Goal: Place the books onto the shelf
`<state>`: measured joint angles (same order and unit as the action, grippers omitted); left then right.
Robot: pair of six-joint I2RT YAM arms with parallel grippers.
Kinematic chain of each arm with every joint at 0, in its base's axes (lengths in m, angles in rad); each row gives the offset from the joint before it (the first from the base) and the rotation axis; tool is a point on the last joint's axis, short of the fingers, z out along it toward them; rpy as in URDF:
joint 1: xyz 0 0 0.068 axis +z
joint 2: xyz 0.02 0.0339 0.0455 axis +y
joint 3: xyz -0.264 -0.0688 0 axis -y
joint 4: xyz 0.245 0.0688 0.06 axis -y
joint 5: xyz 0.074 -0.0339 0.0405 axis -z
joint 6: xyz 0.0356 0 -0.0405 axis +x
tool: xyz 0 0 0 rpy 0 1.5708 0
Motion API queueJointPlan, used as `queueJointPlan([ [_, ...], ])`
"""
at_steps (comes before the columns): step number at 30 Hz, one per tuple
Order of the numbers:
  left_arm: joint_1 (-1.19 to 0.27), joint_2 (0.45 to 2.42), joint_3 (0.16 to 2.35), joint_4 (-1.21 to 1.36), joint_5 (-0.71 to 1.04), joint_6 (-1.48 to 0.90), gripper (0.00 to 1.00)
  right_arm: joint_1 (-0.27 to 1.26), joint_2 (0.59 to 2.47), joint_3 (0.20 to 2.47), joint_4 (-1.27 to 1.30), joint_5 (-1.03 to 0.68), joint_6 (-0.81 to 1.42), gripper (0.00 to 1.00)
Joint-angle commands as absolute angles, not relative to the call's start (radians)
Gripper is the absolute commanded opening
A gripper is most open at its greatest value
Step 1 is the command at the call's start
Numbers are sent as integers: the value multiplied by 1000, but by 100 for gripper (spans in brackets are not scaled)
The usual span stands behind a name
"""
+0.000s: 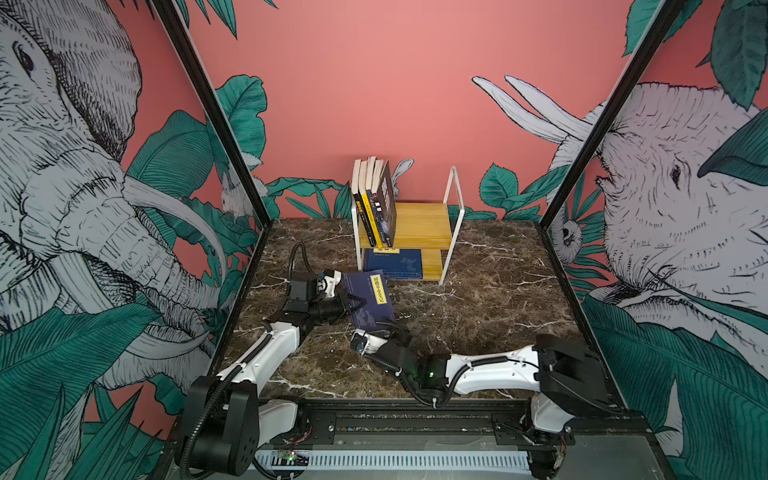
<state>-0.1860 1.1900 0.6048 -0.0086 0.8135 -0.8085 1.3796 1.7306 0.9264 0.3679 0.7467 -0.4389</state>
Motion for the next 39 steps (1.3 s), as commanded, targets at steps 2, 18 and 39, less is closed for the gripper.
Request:
queueJointPlan([
  [2,-179,1183,608,54,881,-818,0,1419,1815,899,700,893,-706,65],
  [18,-196,1207,611,9,956,-744,0,1386,2156,1001,1413,1040,-1306,28],
  [39,-113,1174,670,-110,937,-611,80,1399,1965,730,1412,973,-1453,0],
])
